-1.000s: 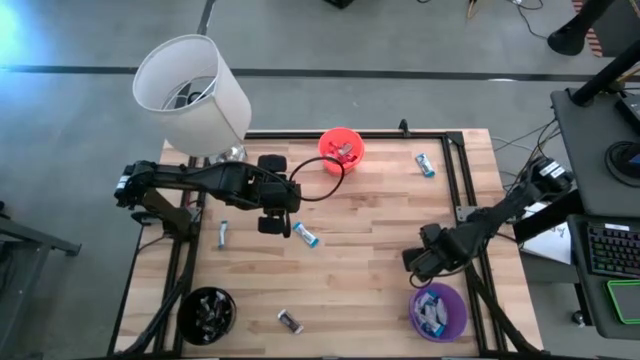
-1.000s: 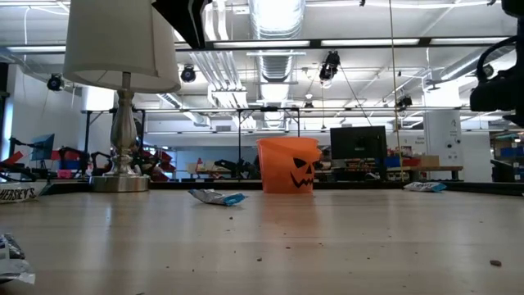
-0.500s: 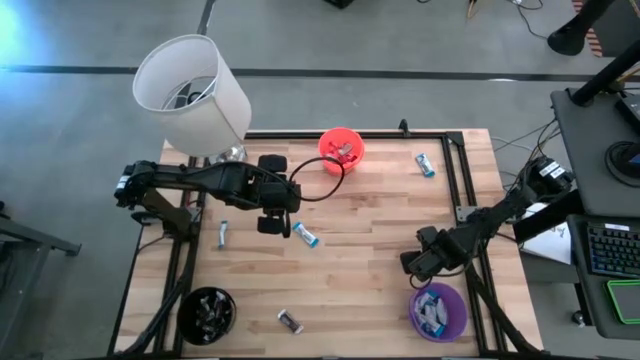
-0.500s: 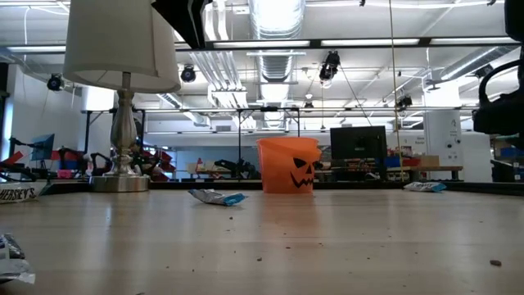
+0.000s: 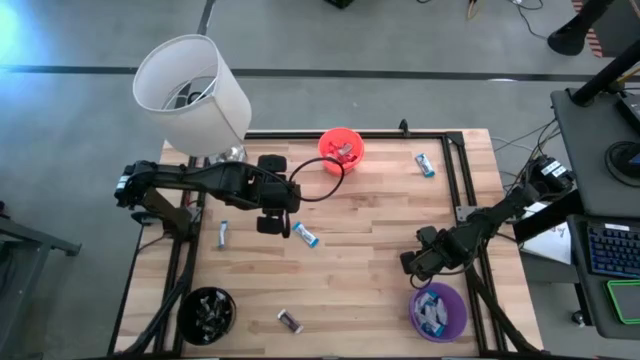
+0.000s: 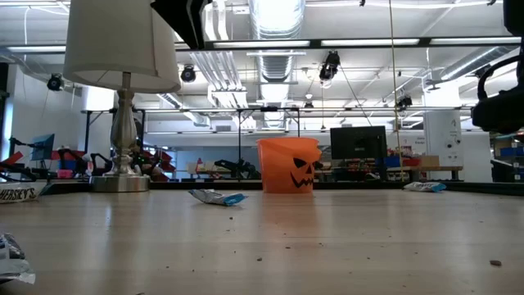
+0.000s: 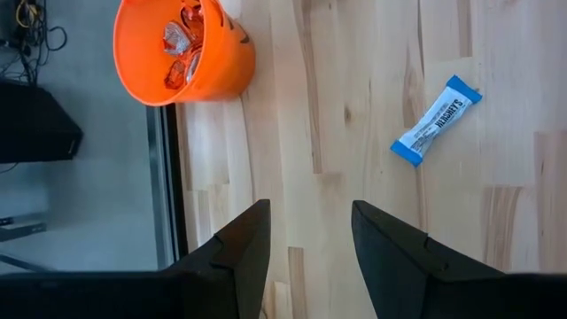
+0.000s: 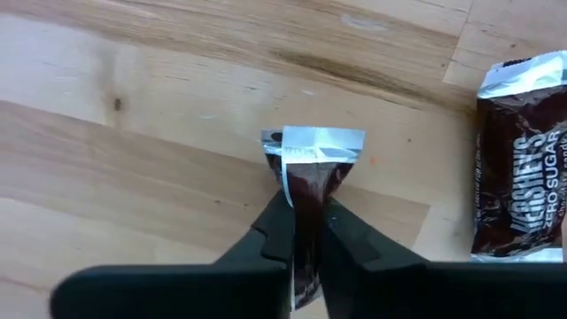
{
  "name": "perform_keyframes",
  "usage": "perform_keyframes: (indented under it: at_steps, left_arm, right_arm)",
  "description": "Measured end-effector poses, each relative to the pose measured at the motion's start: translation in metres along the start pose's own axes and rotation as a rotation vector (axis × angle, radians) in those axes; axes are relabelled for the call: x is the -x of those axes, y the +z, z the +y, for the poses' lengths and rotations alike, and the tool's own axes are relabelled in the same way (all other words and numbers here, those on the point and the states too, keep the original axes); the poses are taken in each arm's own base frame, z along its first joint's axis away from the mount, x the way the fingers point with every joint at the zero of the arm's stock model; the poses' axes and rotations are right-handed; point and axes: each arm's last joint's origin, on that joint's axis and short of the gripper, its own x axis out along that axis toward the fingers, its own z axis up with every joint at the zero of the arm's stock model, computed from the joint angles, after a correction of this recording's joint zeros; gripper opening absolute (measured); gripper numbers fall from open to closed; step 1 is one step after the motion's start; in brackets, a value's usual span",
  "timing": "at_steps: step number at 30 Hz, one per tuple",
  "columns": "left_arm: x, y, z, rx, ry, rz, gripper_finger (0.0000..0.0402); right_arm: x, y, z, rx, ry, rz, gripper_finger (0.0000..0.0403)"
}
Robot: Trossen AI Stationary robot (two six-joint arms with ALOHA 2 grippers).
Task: Organize candy in baskets
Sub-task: Put the brown chocolate into the black bucket
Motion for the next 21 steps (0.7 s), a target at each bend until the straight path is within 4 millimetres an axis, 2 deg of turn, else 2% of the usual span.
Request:
perform_keyframes:
  at_steps: [9, 14, 21]
  left_arm:
    - [0.000, -0.003, 0.000, -0.014, -0.002, 0.029, 0.0142]
    - [0.000, -0.003, 0.000, -0.013, -0.001, 0.027, 0.0142]
    - [0.000, -0.003, 0.000, -0.052, -0.004, 0.029, 0.0142]
  right_arm:
    - [0.009, 0.000, 0.003, -0.001, 0.062, 0.002, 0.0013]
    - [0.031, -0.001, 0.017, 0.006, 0.193, -0.074, 0.0013]
    - [0.078, -0.006, 0.051, 0.113, 0.406, -0.269, 0.0013]
